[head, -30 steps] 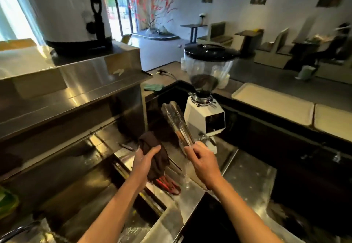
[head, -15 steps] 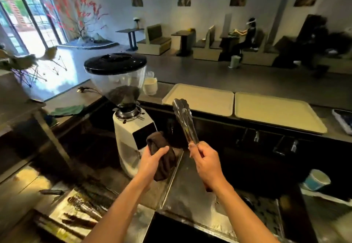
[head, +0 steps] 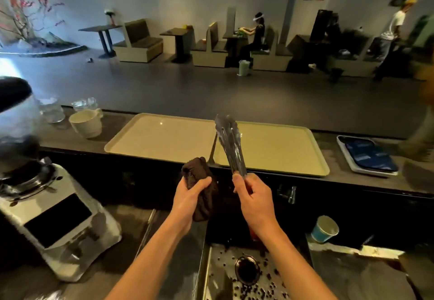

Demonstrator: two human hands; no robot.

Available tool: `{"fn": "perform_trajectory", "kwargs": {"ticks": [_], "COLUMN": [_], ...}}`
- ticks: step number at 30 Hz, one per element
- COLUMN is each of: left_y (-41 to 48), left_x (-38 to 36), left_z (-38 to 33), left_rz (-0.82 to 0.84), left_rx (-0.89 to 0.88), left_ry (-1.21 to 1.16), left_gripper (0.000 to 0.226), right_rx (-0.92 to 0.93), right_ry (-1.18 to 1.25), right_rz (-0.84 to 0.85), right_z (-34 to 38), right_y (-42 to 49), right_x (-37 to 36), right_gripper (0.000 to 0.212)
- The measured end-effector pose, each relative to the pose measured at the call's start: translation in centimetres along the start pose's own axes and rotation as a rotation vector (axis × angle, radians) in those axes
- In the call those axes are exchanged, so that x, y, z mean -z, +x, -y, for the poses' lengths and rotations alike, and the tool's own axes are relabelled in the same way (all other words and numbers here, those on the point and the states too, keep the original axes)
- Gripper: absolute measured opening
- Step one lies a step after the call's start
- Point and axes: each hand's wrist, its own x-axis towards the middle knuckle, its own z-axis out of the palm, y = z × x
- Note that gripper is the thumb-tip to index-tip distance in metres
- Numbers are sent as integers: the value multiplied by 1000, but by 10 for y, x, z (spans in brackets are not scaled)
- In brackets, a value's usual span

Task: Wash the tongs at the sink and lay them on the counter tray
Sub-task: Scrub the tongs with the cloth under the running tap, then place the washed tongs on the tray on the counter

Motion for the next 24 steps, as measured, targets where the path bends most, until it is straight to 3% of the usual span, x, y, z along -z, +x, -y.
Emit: {"fn": "perform_trajectory", "kwargs": {"ticks": [10, 15, 19, 24], "left_y": [73, 100, 114, 125], "left_x": [-101, -128, -143, -150], "left_z": [-6, -9, -6, -1], "left_rz": [110, 156, 177, 186], "left_rx": [49, 68, 76, 106], "left_ry": [-15, 26, 39, 42], "left_gripper": [25, 21, 20, 25], "right_rx": [-283, -345, -333, -429], "right_ry": [-161, -475, -751, -915], "right_rz": [-126, -156, -86, 32], "right_z": [-35, -50, -71, -91], "right_y": [73, 119, 154, 182], "right_x": [90, 129, 139, 136], "right_gripper": [43, 40, 43, 47]}}
